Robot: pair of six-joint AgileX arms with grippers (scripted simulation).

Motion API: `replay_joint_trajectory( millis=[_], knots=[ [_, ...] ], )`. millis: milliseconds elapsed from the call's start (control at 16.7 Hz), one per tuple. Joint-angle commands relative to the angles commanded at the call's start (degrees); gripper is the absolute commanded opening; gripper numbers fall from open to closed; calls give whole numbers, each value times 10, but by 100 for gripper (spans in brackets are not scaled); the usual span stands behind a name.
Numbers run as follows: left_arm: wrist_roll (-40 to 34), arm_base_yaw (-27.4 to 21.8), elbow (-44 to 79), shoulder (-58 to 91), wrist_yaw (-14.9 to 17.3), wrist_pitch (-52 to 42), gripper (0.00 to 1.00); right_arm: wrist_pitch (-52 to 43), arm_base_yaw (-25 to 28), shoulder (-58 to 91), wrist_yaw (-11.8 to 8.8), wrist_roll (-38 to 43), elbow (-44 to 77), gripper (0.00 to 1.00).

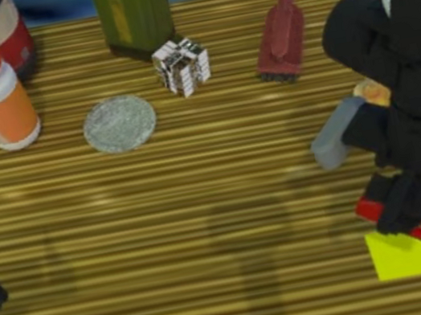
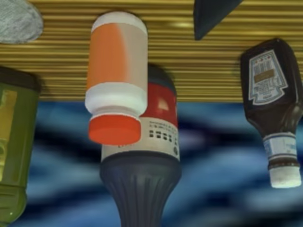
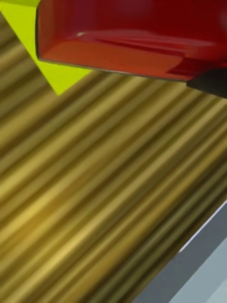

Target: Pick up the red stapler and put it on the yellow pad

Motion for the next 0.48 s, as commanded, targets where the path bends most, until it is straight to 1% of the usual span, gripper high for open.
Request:
replay_joint_trajectory(
  millis=[240,360,480],
  knots=[
    [0,0,0,0,0,0,100,22,-25,-34,17,-231,-39,0],
    [0,0,0,0,0,0,100,38,-37,-51,28,-320,-55,0],
    [0,0,0,0,0,0,100,56,-47,-65,40,-388,-65,0]
  ],
)
